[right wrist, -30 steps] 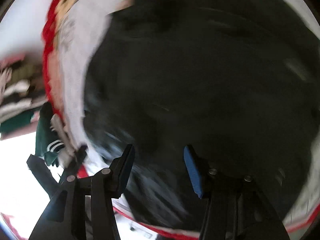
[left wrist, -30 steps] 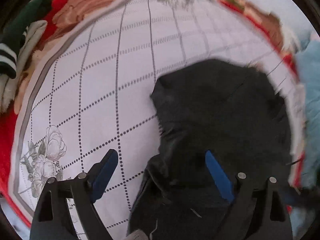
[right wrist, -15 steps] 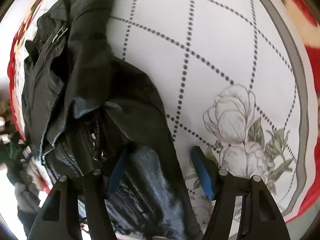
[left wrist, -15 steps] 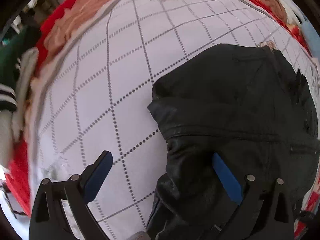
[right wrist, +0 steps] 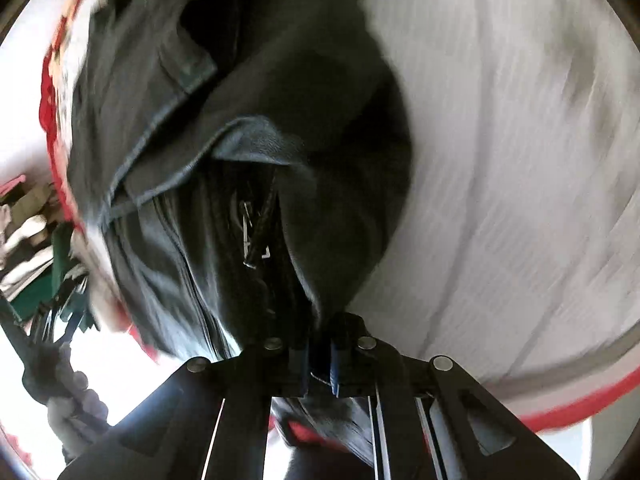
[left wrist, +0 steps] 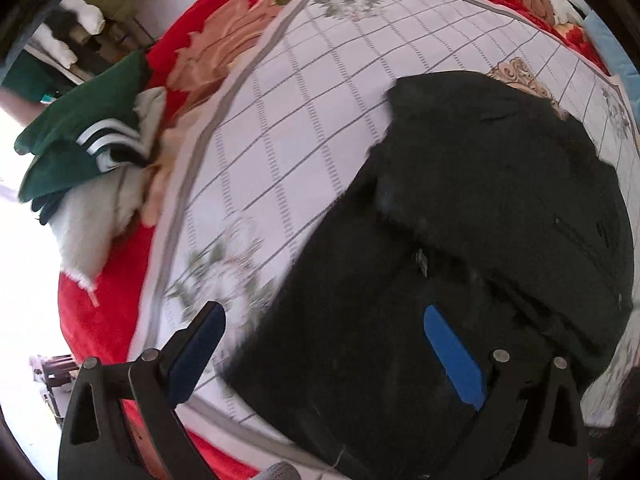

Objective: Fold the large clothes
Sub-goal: 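Fold the jacket side over with the right gripper and release it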

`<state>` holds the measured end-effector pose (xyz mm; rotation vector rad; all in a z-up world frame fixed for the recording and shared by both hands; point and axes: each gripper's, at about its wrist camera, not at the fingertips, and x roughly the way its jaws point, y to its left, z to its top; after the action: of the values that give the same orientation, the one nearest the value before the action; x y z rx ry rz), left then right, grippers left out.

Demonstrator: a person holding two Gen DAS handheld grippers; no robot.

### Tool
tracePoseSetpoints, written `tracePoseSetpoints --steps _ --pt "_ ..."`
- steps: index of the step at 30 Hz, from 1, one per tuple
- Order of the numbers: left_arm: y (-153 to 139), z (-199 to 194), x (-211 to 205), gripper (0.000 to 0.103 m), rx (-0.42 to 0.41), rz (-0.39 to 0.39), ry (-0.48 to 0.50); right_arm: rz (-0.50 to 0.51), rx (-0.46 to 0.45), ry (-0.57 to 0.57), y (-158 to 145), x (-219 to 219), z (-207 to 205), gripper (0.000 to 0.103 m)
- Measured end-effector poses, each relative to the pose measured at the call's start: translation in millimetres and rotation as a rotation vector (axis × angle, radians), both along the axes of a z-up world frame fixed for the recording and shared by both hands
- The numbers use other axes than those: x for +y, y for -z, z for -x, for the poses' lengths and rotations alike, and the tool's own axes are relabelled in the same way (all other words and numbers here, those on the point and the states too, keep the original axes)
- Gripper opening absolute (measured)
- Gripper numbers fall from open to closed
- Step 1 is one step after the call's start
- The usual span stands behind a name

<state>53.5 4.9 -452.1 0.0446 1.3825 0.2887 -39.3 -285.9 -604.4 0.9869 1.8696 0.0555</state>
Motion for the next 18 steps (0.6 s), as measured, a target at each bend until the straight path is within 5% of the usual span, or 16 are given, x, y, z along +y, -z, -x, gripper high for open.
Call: tracePoseSetpoints --steps 5,8,12,14,18 --pt "-5.7 25.5 -2.2 0.103 -0.015 -0.120 0.130 0.013 -0.005 -0.140 -8.5 48.8 22.0 0.015" --pt "-12.6 48.6 -27.3 0.103 -0.062 -0.198 0.253 0.118 -0.084 -0.181 -44.3 41.9 28.3 0.034" --pt "-3.5 91.8 -86.5 0.103 -0.064 -0.238 0.424 0.278 -0.182 -0.287 -82.3 0.6 40.6 0.086" --pt "1.9 117.0 -118.4 0.103 -0.057 -0.239 0.491 0.360 -0.201 -0.357 -93.7 -12.2 45.9 0.086" --pt "14.1 168.4 -183.2 0.103 -0.033 -0.248 0.597 0.354 -0.183 -0.344 -100.6 -54.7 66.5 0.086"
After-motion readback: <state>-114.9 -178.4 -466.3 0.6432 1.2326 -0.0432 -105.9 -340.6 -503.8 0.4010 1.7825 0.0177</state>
